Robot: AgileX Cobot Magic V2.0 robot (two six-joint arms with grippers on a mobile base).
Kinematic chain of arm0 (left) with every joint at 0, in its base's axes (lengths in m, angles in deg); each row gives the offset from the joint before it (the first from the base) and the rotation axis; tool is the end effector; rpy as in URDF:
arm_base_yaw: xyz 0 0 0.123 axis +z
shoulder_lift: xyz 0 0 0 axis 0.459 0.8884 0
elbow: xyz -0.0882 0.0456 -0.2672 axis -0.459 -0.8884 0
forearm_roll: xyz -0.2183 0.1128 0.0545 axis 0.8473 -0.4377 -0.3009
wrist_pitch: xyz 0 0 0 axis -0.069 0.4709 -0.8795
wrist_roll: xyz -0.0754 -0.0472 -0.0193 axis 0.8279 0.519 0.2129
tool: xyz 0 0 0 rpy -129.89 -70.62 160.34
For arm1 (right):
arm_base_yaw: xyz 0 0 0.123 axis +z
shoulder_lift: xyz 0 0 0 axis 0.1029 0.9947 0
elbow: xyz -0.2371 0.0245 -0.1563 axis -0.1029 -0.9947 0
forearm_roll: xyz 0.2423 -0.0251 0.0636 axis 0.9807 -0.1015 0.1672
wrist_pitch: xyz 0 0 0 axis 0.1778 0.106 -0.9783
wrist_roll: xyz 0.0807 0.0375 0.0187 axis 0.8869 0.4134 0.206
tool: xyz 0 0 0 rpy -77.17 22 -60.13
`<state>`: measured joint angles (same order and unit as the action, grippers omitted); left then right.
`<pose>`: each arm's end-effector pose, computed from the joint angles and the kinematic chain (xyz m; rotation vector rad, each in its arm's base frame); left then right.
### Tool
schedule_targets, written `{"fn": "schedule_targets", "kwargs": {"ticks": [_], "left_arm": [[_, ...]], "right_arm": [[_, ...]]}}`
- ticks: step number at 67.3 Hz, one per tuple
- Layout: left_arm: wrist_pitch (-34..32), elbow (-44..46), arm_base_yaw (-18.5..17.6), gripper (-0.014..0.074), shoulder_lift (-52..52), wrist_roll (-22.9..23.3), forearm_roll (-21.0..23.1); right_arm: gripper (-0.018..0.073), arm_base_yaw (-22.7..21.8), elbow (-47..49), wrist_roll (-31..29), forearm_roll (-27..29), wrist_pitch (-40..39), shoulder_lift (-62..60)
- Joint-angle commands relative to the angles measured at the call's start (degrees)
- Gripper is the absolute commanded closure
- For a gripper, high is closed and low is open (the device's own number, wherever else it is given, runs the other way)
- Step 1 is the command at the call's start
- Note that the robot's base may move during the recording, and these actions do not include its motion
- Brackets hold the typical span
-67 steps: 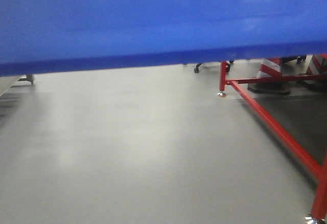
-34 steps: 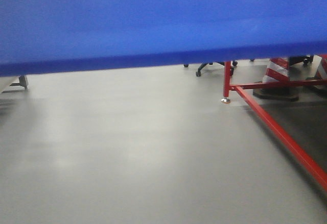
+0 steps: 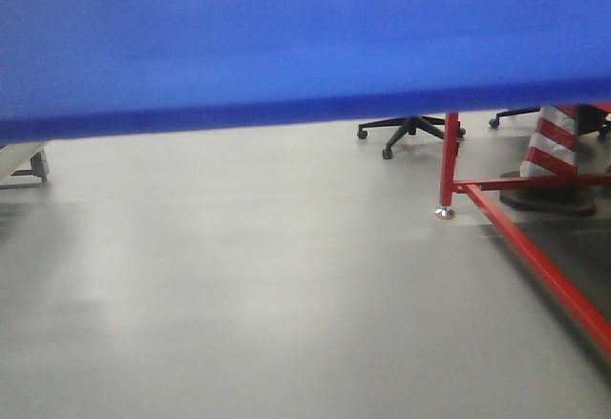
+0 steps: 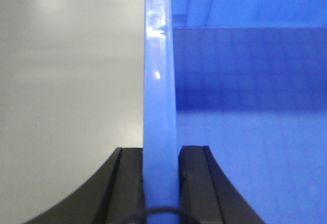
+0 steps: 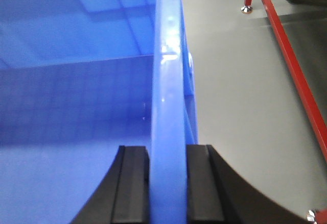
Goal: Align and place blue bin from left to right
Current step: 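Carry the blue bin in both grippers across the floor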
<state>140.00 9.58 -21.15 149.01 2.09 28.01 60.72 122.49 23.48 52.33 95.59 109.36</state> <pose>0.1866 -0.1272 0.4688 -0.1038 2.1867 -0.0569 0.1594 0.1531 0.4661 -0.2022 2.1706 0.3143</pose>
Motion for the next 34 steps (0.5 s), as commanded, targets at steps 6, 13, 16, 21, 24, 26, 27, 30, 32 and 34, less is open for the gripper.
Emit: {"fn": "schedule_targets", "kwargs": {"ticks": [6,13,16,21,24,26,27,30,32,34], "left_arm": [[-4.25,0.63,-0.49,0.0707,-0.59,0.24,-1.19],[-4.25,0.63,-0.49,0.0707,-0.59,0.24,-1.19],[-4.25,0.63,-0.49,0.0707,-0.59,0.24,-1.19],[-4.25,0.63,-0.49,0.0707,-0.59,0.24,-1.19],[-4.25,0.63,-0.49,0.0707,-0.59,0.24,-1.19],[-4.25,0.63,-0.49,0.0707,-0.59,0.24,-1.19],[-4.25,0.63,-0.49,0.0707,-0.59,0.24,-1.19],[-4.25,0.63,-0.49,0.0707,-0.59,0.24,-1.19],[-4.25,0.63,-0.49,0.0707,-0.59,0.24,-1.19],[-4.25,0.63,-0.49,0.0707,-0.59,0.24,-1.19]], "right_arm": [[0.0638,0.25,0.51,-0.26,-1.69,-5.92,-0.86],[0.0638,0.25,0.51,-0.26,-1.69,-5.92,-0.86],[0.0638,0.25,0.51,-0.26,-1.69,-6.06,-0.86],[0.0638,0.25,0.51,-0.26,-1.69,-6.06,-0.86],[0.0638,0.25,0.51,-0.26,-1.69,-6.06,-0.86],[0.0638,0.25,0.51,-0.26,-1.69,-6.06,-0.86],[0.0638,0.25,0.51,-0.26,-1.69,-6.06,-0.86],[0.0638,0.25,0.51,-0.26,-1.69,-6.06,-0.86],[0.0638,0.25,0.51,-0.26,-1.69,-6.06,-0.86],[0.0638,0.25,0.51,-0.26,-1.69,-6.06,-0.86]]}}
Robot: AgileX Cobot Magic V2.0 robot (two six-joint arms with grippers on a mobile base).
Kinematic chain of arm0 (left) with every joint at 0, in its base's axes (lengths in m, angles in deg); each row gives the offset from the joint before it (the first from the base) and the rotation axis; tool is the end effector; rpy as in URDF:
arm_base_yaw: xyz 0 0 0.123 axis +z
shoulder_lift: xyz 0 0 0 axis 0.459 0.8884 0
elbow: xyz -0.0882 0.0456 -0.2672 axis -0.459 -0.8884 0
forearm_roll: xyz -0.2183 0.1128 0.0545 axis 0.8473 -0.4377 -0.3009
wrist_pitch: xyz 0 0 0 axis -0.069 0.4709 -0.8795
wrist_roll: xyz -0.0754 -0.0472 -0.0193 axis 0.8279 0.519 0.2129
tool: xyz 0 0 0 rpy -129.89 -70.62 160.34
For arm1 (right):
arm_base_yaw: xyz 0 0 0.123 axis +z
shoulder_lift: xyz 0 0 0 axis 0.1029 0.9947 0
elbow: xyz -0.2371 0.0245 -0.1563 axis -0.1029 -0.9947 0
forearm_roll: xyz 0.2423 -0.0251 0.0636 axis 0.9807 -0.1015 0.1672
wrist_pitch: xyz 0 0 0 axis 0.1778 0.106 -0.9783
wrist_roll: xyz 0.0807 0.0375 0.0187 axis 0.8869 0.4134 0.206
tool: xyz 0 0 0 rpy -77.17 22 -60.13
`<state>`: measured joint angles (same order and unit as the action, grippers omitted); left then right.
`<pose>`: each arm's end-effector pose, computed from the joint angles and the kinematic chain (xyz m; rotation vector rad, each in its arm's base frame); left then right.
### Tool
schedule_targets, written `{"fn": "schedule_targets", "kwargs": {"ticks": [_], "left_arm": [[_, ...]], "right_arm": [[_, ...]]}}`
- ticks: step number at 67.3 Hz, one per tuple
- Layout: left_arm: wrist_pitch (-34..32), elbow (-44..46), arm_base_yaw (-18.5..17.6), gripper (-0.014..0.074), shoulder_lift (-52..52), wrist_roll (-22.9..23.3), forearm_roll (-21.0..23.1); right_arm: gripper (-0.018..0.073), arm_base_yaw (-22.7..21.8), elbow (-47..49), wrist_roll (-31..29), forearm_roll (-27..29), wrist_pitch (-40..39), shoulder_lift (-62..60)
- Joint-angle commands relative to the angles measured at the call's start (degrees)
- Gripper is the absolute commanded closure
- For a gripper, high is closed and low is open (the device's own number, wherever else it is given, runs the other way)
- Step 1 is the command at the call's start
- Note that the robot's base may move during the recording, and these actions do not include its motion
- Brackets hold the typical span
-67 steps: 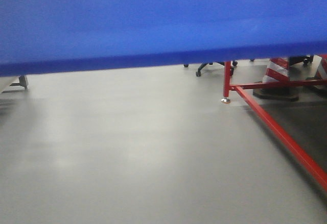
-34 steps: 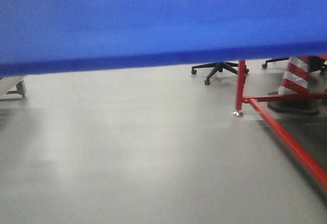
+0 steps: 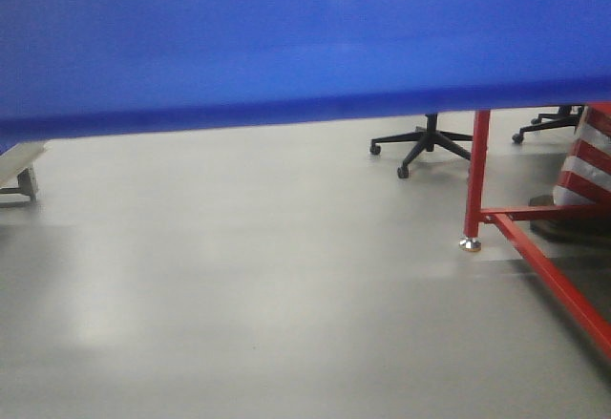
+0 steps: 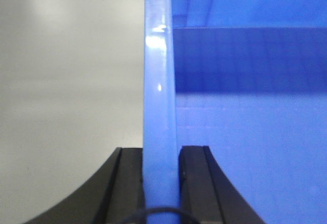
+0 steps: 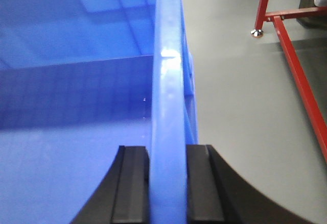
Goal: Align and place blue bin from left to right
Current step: 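Carry the blue bin in both grippers across the floor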
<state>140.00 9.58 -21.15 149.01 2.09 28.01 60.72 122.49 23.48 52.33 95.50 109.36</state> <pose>0.1866 -0.1272 0.4688 -0.1038 2.1867 -0.0569 0.1594 0.1532 0.4662 -0.2026 2.1693 0.3155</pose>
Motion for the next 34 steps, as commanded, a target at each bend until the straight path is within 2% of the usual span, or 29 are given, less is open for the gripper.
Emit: {"fn": "schedule_targets", "kwargs": {"ticks": [1,34], "left_arm": [[-4.25,0.63,-0.49,0.0707,-0.59,0.24,-1.19],[-4.25,0.63,-0.49,0.0707,-0.59,0.24,-1.19]], "right_arm": [[0.0638,0.25,0.51,-0.26,-1.69,-5.97,-0.86],[0.0638,0.25,0.51,-0.26,-1.69,-5.97,-0.86]]}}
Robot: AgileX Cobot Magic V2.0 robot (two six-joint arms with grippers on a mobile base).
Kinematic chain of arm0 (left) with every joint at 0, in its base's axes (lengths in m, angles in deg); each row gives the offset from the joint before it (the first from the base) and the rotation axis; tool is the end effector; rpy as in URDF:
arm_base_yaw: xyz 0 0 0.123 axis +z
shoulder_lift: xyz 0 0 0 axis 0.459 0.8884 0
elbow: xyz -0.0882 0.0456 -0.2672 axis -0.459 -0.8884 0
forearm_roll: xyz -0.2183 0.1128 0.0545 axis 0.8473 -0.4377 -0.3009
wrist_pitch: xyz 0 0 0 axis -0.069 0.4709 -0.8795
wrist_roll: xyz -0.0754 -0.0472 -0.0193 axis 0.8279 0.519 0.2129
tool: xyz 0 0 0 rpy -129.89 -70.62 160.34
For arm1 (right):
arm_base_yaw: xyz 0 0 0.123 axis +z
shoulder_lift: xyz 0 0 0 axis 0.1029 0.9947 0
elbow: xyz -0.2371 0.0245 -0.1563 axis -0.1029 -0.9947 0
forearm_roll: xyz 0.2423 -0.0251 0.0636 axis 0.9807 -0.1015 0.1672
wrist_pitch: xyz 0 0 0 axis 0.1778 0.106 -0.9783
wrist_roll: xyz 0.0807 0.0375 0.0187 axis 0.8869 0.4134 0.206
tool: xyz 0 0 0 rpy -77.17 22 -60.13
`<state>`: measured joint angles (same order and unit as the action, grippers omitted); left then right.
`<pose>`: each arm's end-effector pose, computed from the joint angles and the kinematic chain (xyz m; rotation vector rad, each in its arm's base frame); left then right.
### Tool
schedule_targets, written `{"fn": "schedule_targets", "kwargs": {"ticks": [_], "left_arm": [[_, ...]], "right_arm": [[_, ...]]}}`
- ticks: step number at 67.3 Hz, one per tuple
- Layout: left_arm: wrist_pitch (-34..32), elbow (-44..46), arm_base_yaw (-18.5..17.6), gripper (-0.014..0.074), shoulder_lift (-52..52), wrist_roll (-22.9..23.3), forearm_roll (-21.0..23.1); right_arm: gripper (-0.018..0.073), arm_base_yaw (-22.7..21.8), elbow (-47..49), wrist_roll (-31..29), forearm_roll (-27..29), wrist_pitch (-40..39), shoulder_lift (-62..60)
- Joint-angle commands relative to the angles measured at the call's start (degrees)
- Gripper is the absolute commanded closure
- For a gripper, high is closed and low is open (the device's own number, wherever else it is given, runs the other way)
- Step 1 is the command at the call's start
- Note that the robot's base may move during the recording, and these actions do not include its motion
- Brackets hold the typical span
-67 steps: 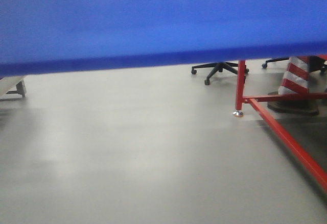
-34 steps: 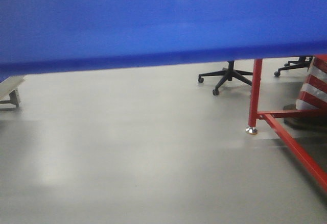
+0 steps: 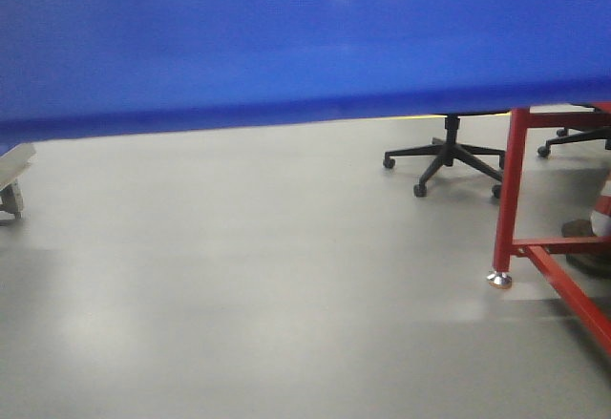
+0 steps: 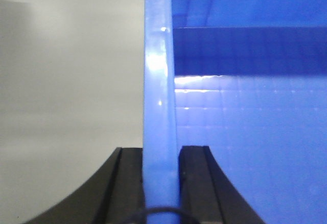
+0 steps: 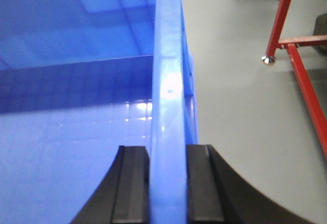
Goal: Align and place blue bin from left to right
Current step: 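Carry the blue bin in both grippers across the floor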
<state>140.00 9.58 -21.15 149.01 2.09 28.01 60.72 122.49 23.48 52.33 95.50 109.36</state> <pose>0.1866 -0.1272 0.4688 -0.1038 2.1867 -0.0569 0.1594 0.1532 0.4662 -0.2026 2.1693 0.3155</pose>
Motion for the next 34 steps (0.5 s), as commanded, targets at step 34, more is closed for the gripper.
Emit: {"fn": "schedule_targets", "kwargs": {"ticks": [34], "left_arm": [[-4.25,0.63,-0.49,0.0707,-0.59,0.24,-1.31]], "right_arm": [[0.0638,0.25,0.51,-0.26,-1.69,-5.97,-0.86]]}}
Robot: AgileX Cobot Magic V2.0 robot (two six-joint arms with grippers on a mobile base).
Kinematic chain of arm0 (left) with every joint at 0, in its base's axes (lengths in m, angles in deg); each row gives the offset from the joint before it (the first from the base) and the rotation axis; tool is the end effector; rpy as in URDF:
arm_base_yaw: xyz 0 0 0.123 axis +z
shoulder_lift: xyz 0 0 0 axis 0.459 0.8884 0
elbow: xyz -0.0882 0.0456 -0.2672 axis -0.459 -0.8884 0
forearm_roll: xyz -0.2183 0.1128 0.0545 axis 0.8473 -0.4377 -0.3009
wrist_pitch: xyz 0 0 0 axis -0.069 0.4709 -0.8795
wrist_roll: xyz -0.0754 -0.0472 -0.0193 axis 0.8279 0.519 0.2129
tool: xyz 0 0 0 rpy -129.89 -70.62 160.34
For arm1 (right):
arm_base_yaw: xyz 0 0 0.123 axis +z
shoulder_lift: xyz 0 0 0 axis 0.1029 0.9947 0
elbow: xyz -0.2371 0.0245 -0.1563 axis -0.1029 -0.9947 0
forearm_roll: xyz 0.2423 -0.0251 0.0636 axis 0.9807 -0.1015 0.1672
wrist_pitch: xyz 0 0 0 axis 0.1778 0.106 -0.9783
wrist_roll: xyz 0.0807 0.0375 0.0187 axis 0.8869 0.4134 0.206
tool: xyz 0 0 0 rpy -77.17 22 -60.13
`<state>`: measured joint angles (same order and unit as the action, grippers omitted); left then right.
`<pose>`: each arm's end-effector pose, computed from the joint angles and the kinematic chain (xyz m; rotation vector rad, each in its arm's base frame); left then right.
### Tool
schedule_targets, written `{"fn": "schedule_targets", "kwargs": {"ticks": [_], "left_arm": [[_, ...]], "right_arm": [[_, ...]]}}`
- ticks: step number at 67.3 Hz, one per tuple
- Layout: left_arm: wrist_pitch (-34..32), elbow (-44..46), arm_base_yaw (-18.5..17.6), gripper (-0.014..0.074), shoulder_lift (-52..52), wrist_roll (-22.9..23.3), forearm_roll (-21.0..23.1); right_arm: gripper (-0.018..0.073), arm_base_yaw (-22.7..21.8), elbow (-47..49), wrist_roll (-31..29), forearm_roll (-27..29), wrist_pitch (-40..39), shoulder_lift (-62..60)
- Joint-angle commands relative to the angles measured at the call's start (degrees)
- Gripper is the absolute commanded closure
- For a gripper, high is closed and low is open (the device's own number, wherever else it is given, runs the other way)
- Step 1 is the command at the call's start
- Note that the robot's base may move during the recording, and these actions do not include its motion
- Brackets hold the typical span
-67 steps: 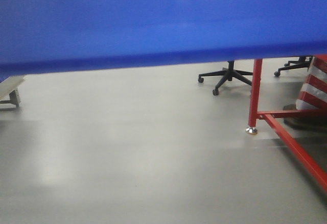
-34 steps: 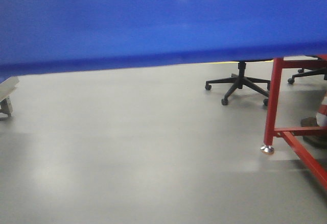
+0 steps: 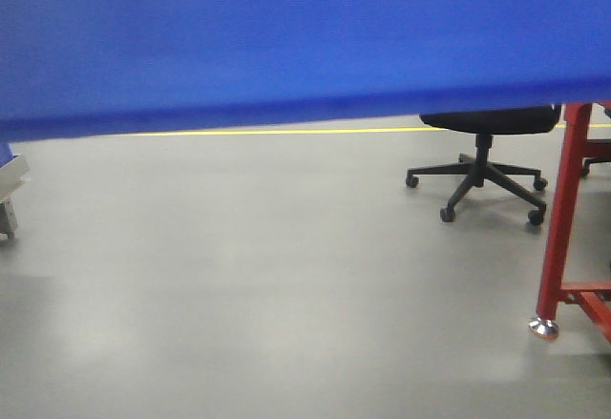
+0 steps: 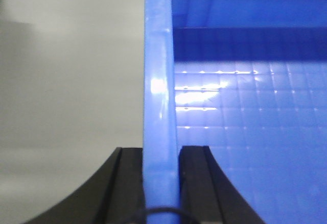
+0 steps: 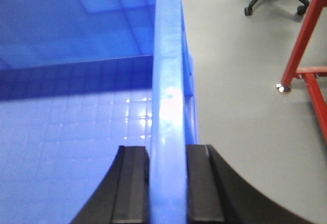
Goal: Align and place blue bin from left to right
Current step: 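Carry the blue bin in both grippers across the floor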
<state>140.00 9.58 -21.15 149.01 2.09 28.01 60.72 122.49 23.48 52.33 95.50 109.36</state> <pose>0.1866 -0.1272 0.4688 -0.1038 2.1867 -0.0569 0.1594 0.1532 0.4662 -0.2026 2.1693 0.3155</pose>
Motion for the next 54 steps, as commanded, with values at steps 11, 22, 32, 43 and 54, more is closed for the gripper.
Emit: {"fn": "schedule_targets", "kwargs": {"ticks": [11,22,32,43,54], "left_arm": [[-4.25,0.63,-0.49,0.0707,-0.59,0.24,-1.31],[-4.25,0.63,-0.49,0.0707,-0.59,0.24,-1.46],[-4.25,0.63,-0.49,0.0707,-0.59,0.24,-1.58],[-4.25,0.63,-0.49,0.0707,-0.59,0.24,-1.58],[-4.25,0.63,-0.49,0.0707,-0.59,0.24,-1.84]], "right_arm": [[0.0638,0.25,0.51,-0.26,-1.69,-5.97,-0.86],[0.0638,0.25,0.51,-0.26,-1.69,-5.97,-0.86],[0.0638,0.25,0.51,-0.26,-1.69,-5.97,-0.86],[0.0638,0.25,0.51,-0.26,-1.69,-5.97,-0.86],[0.0638,0.25,0.51,-0.26,-1.69,-5.97,-0.86]]}}
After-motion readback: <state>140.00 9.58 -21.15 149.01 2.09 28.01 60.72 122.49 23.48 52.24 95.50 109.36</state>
